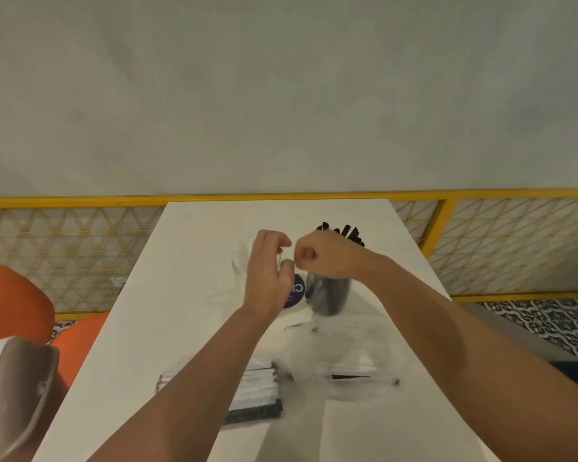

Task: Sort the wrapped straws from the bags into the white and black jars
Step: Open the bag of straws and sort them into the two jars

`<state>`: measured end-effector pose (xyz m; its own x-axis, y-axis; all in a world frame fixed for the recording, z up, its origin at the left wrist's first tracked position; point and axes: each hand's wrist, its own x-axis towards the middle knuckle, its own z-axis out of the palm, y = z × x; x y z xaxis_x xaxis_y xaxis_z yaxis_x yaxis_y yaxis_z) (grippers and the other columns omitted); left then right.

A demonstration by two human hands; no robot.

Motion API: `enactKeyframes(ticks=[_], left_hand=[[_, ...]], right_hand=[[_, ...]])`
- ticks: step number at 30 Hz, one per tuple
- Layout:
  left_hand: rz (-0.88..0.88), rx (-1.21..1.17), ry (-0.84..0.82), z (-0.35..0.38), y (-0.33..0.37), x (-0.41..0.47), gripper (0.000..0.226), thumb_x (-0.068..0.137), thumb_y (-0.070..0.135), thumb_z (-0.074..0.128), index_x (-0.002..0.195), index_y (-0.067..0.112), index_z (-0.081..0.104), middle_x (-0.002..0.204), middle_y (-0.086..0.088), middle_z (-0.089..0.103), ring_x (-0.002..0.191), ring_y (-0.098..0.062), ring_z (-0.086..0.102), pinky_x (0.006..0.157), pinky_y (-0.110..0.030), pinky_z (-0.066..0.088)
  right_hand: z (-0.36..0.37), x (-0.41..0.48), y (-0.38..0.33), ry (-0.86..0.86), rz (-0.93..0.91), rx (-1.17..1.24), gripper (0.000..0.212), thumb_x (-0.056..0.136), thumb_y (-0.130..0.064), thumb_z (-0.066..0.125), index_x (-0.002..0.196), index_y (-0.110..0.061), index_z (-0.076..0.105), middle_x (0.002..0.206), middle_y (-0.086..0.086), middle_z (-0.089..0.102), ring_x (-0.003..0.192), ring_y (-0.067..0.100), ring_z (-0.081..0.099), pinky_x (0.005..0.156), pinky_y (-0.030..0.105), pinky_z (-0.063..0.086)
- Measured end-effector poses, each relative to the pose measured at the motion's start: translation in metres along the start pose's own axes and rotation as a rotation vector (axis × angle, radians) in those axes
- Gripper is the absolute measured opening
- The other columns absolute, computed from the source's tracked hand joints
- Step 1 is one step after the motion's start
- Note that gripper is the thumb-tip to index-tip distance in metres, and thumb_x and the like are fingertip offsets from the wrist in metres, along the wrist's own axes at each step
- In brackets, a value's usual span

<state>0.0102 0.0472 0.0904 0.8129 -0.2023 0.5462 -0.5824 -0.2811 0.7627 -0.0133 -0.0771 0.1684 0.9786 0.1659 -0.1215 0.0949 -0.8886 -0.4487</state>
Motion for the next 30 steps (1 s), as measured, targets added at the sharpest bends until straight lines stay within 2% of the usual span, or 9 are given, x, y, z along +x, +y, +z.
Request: enactKeyframes(ticks=[3,6,9,14,17,19,24,27,30], left_hand=[[-0.040,-0.050,-0.162,0.023,-0.001,-0.027,0.018,0.074,0.001,0.042,0.084,0.015,0.048,0.083,0.007,0.044,0.073,-0.004,0.044,0.064,-0.011,0.037],[-0.053,0.078,-0.347,0.047,-0.016,-0.057,0.012,0.082,0.006,0.046,0.088,0.016,0.051,0.086,0.007,0.046,0.077,-0.007,0.044,0.070,-0.017,0.037],[-0.032,0.391,-0.613,0.067,-0.033,-0.078,0.028,0.089,0.018,0.052,0.117,0.015,0.052,0.123,-0.001,0.048,0.111,-0.016,0.044,0.097,-0.031,0.038],[-0.193,0.696,-1.077,0.083,-0.049,-0.103,0.088,0.080,0.059,0.058,0.148,0.025,0.014,0.159,-0.002,0.002,0.146,-0.028,0.005,0.118,-0.045,0.010],[-0.178,0.788,-1.231,0.090,-0.060,-0.115,0.104,0.076,0.062,0.061,0.150,0.026,-0.002,0.159,-0.006,-0.009,0.146,-0.032,-0.001,0.117,-0.052,0.009],[-0.114,0.851,-1.254,0.096,-0.060,-0.120,0.103,0.076,0.060,0.063,0.150,0.025,0.001,0.158,-0.007,-0.003,0.144,-0.032,0.005,0.115,-0.053,0.014],[0.054,0.859,-1.173,0.102,-0.055,-0.118,0.064,0.083,0.053,0.056,0.135,0.019,0.038,0.137,-0.007,0.034,0.123,-0.029,0.036,0.104,-0.043,0.034],[0.031,0.790,-1.152,0.100,-0.057,-0.115,0.040,0.091,0.035,0.050,0.125,0.013,0.048,0.130,-0.007,0.041,0.118,-0.025,0.040,0.098,-0.036,0.039],[-0.076,0.835,-1.141,0.102,-0.063,-0.111,0.028,0.093,0.014,0.044,0.121,0.013,0.051,0.126,-0.005,0.045,0.116,-0.023,0.044,0.099,-0.045,0.039]], right_hand=[[0.020,-0.015,0.031,-0.203,0.079,-0.078,0.014,0.088,-0.010,0.052,0.078,-0.011,0.063,0.068,-0.003,0.050,0.061,0.011,0.046,0.060,0.017,0.039],[0.052,-0.029,0.070,-0.187,0.154,-0.074,0.017,0.086,-0.007,0.051,0.076,-0.005,0.065,0.065,-0.003,0.051,0.059,0.010,0.045,0.048,0.007,0.033],[0.087,-0.044,0.107,-0.119,0.188,-0.021,0.015,0.082,-0.005,0.059,0.094,-0.004,0.069,0.088,0.003,0.057,0.082,0.017,0.053,0.064,0.010,0.034],[0.133,-0.070,0.151,-0.320,0.337,-0.026,0.099,0.063,-0.033,0.082,0.143,-0.033,0.024,0.143,-0.003,0.028,0.134,0.020,0.028,0.103,0.040,0.042],[0.145,-0.085,0.166,-0.371,0.322,-0.122,0.117,0.066,-0.034,0.081,0.149,-0.028,-0.002,0.158,0.002,0.001,0.146,0.024,0.001,0.118,0.041,0.014],[0.152,-0.091,0.174,-0.363,0.275,-0.186,0.122,0.067,-0.036,0.080,0.148,-0.023,-0.011,0.159,0.005,-0.006,0.147,0.024,-0.007,0.118,0.038,0.002],[0.160,-0.097,0.187,-0.305,0.249,-0.083,0.119,0.069,-0.030,0.079,0.148,-0.020,-0.010,0.158,0.004,-0.007,0.146,0.022,-0.008,0.119,0.036,0.004],[0.161,-0.100,0.191,-0.211,0.263,0.065,0.113,0.069,-0.023,0.079,0.149,-0.020,0.000,0.158,0.002,0.002,0.146,0.019,0.000,0.116,0.027,0.008],[0.164,-0.103,0.195,-0.101,0.319,0.212,0.101,0.066,-0.019,0.082,0.146,-0.017,0.020,0.153,0.002,0.022,0.141,0.019,0.022,0.108,0.015,0.018]])
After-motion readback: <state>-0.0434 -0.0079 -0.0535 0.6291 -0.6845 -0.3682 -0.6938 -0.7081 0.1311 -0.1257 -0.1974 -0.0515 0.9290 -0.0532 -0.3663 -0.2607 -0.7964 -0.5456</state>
